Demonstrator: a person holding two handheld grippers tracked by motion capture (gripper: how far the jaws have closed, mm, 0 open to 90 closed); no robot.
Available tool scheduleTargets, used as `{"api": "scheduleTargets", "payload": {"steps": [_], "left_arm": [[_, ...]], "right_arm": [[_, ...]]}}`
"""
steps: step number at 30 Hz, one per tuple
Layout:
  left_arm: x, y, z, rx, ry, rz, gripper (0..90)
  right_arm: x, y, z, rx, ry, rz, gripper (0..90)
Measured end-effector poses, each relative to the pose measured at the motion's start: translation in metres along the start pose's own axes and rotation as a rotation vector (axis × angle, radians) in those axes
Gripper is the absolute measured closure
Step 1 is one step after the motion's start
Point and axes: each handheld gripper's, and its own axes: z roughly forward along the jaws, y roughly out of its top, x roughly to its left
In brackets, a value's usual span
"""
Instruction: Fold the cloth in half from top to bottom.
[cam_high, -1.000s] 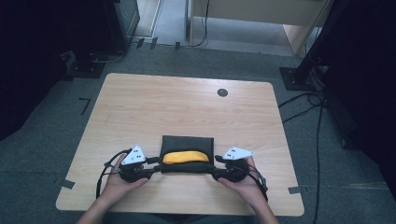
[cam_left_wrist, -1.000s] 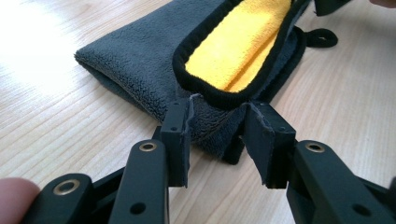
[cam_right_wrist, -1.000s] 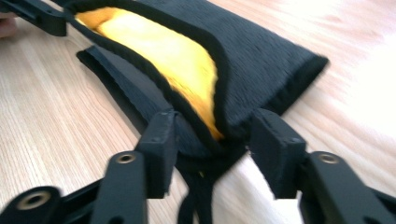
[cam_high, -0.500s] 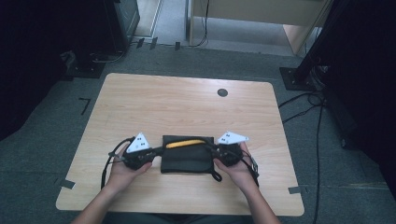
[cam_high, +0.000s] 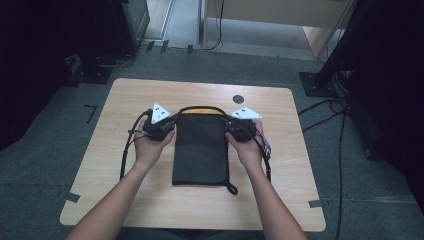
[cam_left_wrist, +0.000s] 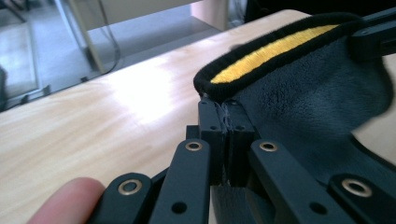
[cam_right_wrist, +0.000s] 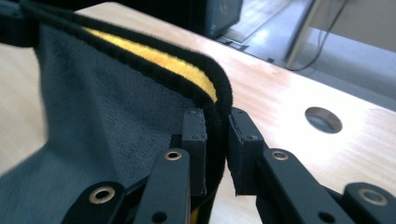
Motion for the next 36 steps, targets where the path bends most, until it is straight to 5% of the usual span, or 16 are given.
{"api": "scheduleTargets", "payload": {"steps": [4, 6, 12, 15, 18, 21, 26, 30, 32, 34, 36], "left_arm": [[-0.012, -0.024, -0.020, -0.022, -0.063, 0.089, 89.0], [-0.020, -0.035, -0.033, -0.027, -0.055, 0.150, 89.0], [-0.033, -0.067, -0.061, -0.008, -0.192, 0.213, 88.9], [-0.036, -0.080, -0.061, 0.042, -0.193, 0.194, 88.6], [-0.034, -0.086, -0.057, 0.064, -0.189, 0.130, 88.4], [-0.035, -0.087, -0.057, 0.067, -0.193, 0.126, 88.2], [-0.032, -0.085, -0.055, 0.064, -0.187, 0.102, 87.9], [-0.030, -0.082, -0.054, 0.064, -0.179, 0.064, 87.8], [-0.029, -0.081, -0.054, 0.063, -0.175, 0.057, 87.8], [-0.028, -0.080, -0.054, 0.066, -0.177, 0.052, 87.8], [-0.028, -0.079, -0.053, 0.070, -0.187, 0.038, 87.8]], "right_arm": [[0.003, -0.026, -0.015, -0.009, 0.036, 0.004, 78.1], [0.005, -0.038, -0.024, -0.004, 0.052, -0.002, 78.8], [0.008, -0.069, -0.052, 0.001, 0.135, 0.003, 76.8], [0.009, -0.081, -0.054, 0.037, 0.167, -0.002, 66.5], [0.013, -0.083, -0.051, 0.060, 0.178, 0.021, 60.7], [0.022, -0.080, -0.054, 0.048, 0.282, 0.030, 56.3], [0.058, -0.091, -0.055, 0.090, 0.462, -0.042, 47.7], [0.085, -0.104, -0.047, 0.146, 0.395, -0.183, 42.6], [0.088, -0.105, -0.045, 0.147, 0.305, -0.250, 63.9], [0.080, -0.100, -0.045, 0.124, 0.264, -0.193, 82.7], [0.066, -0.092, -0.045, 0.073, 0.244, -0.112, 86.6]]}}
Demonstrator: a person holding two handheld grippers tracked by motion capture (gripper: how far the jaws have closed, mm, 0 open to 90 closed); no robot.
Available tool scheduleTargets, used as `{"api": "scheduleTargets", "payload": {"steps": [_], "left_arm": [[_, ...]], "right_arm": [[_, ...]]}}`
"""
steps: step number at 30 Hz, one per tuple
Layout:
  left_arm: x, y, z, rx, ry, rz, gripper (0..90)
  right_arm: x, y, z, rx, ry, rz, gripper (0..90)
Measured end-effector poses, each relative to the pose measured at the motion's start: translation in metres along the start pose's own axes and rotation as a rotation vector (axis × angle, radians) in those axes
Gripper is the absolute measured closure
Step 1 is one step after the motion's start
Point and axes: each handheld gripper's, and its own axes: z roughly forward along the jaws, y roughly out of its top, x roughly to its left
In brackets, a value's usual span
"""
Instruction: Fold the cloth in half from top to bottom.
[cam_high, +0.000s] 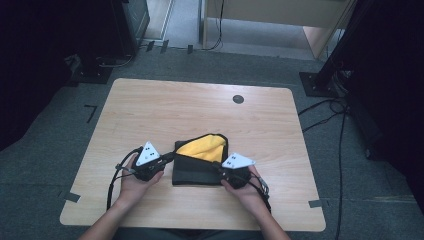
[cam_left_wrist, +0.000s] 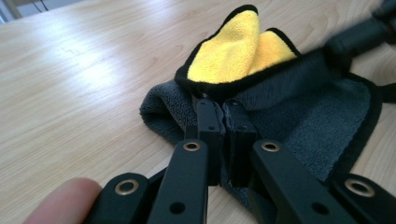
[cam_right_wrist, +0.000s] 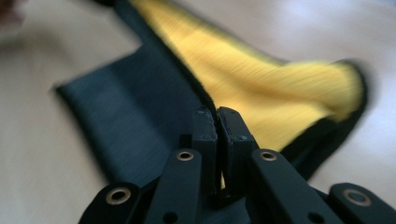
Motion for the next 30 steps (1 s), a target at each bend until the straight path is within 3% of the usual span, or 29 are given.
{"api": "scheduleTargets", "payload": {"steps": [2, 4, 9, 13, 16, 21, 23, 24, 26, 28, 30], "left_arm": [[-0.001, 0.002, 0.003, 0.004, -0.002, -0.008, 87.8], [-0.001, 0.006, 0.006, 0.003, 0.002, -0.032, 87.8], [0.006, 0.016, 0.015, 0.005, 0.025, -0.139, 87.8], [0.012, 0.019, 0.027, 0.029, 0.034, -0.232, 87.7], [0.017, 0.018, 0.034, 0.051, 0.033, -0.290, 87.7], [0.020, 0.016, 0.036, 0.071, 0.025, -0.290, 87.5], [0.021, 0.015, 0.036, 0.082, 0.023, -0.287, 87.4], [0.022, 0.015, 0.037, 0.083, 0.023, -0.286, 87.2], [0.023, 0.014, 0.037, 0.089, 0.016, -0.287, 87.1], [0.023, 0.014, 0.037, 0.090, 0.015, -0.283, 87.0], [0.023, 0.014, 0.038, 0.092, 0.014, -0.280, 87.0]], "right_arm": [[-0.014, 0.008, 0.001, -0.033, -0.019, 0.040, 87.0], [-0.025, 0.018, 0.007, -0.042, -0.046, 0.027, 87.3], [-0.050, 0.048, 0.033, -0.032, -0.092, 0.027, 87.2], [-0.066, 0.067, 0.060, 0.019, -0.120, 0.037, 82.6], [-0.074, 0.072, 0.081, 0.093, -0.154, 0.044, 70.2], [-0.086, 0.076, 0.104, 0.206, -0.186, 0.152, 54.1], [-0.090, 0.077, 0.110, 0.237, -0.166, 0.158, 50.4], [-0.092, 0.076, 0.114, 0.283, -0.159, 0.178, 49.0], [-0.095, 0.074, 0.118, 0.319, -0.137, 0.212, 49.9], [-0.097, 0.073, 0.119, 0.316, -0.115, 0.243, 55.9], [-0.096, 0.073, 0.119, 0.321, -0.105, 0.221, 64.5]]}}
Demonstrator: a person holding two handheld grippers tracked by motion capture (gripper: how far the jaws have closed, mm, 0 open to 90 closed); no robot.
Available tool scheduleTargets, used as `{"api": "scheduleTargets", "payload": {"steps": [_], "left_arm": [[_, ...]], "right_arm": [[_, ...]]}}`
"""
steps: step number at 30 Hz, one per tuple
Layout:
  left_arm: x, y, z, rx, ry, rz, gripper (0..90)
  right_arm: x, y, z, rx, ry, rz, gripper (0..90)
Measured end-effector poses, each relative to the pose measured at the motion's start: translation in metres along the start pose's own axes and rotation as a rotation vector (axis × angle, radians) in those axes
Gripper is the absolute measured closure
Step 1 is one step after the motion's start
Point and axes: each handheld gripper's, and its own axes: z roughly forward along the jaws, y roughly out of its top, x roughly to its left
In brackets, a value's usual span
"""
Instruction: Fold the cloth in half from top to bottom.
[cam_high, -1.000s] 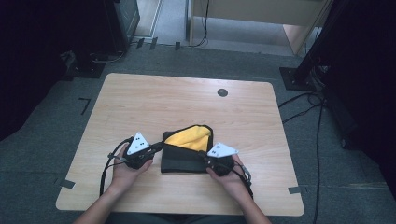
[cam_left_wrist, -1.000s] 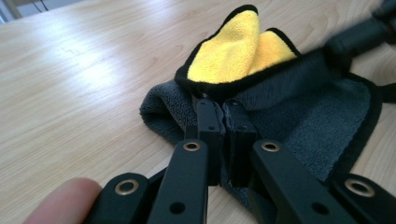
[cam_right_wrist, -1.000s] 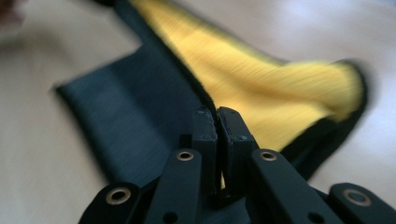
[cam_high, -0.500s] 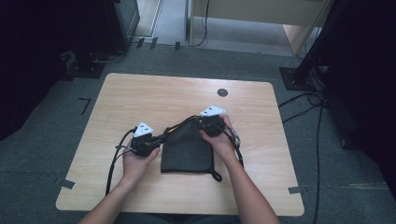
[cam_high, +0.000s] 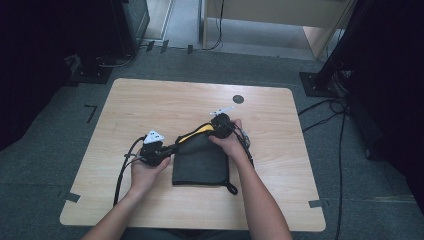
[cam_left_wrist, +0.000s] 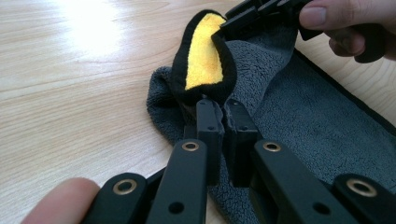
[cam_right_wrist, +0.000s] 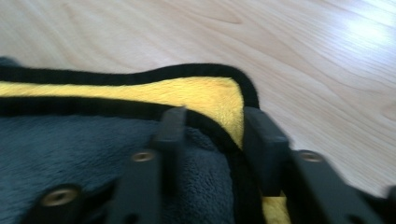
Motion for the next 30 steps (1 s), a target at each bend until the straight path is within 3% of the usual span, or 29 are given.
{"api": "scheduleTargets", "payload": {"steps": [4, 6, 7, 12, 17, 19, 23, 27, 30], "left_arm": [[-0.001, 0.003, 0.001, -0.004, -0.002, 0.002, 87.0], [-0.001, 0.007, 0.001, -0.012, 0.009, 0.010, 87.1], [0.000, 0.011, 0.000, -0.015, 0.016, 0.013, 87.1], [0.005, 0.039, -0.004, -0.068, 0.042, 0.025, 87.4], [0.005, 0.065, -0.007, -0.108, 0.060, 0.035, 87.7], [0.003, 0.067, -0.011, -0.122, 0.045, 0.053, 87.7], [-0.006, 0.051, -0.019, -0.125, 0.003, 0.145, 87.7], [-0.014, 0.019, -0.029, -0.101, -0.064, 0.239, 87.7], [-0.025, -0.005, -0.035, -0.064, -0.084, 0.345, 87.8]], "right_arm": [[0.002, 0.002, 0.000, 0.002, 0.012, -0.043, 79.8], [0.005, 0.003, -0.002, -0.032, -0.030, -0.089, 81.7], [0.005, 0.004, -0.003, -0.050, -0.042, -0.089, 81.8], [-0.002, 0.013, -0.027, -0.243, -0.049, -0.035, 81.5], [-0.013, 0.015, -0.047, -0.311, -0.056, -0.009, 81.4], [-0.015, 0.012, -0.058, -0.360, -0.029, 0.010, 81.3], [-0.009, -0.009, -0.079, -0.395, -0.012, -0.039, 80.9], [0.004, -0.053, -0.095, -0.405, 0.044, -0.051, 80.4], [0.024, -0.091, -0.102, -0.376, 0.062, -0.107, 79.1]]}}
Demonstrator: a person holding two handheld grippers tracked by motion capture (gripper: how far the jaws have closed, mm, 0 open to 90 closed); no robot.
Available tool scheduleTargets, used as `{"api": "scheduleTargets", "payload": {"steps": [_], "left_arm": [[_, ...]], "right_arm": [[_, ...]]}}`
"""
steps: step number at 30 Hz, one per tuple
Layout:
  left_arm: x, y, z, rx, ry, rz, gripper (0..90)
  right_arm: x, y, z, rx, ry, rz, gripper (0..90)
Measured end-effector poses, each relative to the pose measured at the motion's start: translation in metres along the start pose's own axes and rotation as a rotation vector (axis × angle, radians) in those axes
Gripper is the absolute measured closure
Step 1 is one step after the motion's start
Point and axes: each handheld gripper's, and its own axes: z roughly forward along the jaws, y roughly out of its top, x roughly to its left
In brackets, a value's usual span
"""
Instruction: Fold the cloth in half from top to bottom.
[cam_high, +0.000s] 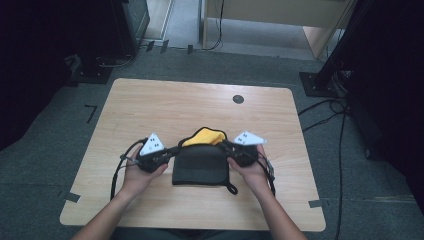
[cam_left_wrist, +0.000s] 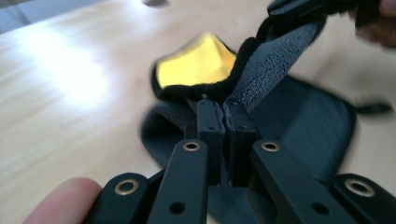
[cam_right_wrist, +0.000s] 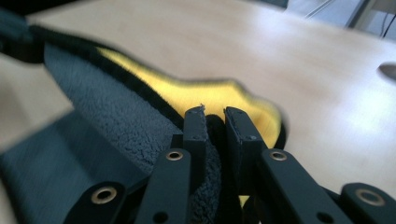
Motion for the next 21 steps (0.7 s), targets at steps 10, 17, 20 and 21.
{"api": "scheduleTargets", "payload": {"steps": [10, 17, 20, 21], "left_arm": [[-0.033, -0.043, -0.003, 0.143, -0.013, 0.139, 88.3], [-0.038, -0.049, -0.007, 0.175, 0.020, 0.187, 88.7], [-0.032, -0.055, -0.008, 0.180, 0.004, 0.138, 86.6], [-0.030, -0.056, -0.009, 0.173, 0.000, 0.119, 84.9]], "right_arm": [[0.029, -0.059, -0.024, 0.118, 0.013, -0.055, 69.3], [0.027, -0.061, -0.036, 0.126, 0.016, -0.034, 60.0], [0.026, -0.062, -0.042, 0.140, 0.015, -0.057, 55.5], [0.024, -0.061, -0.045, 0.132, 0.033, -0.037, 54.4]]}}
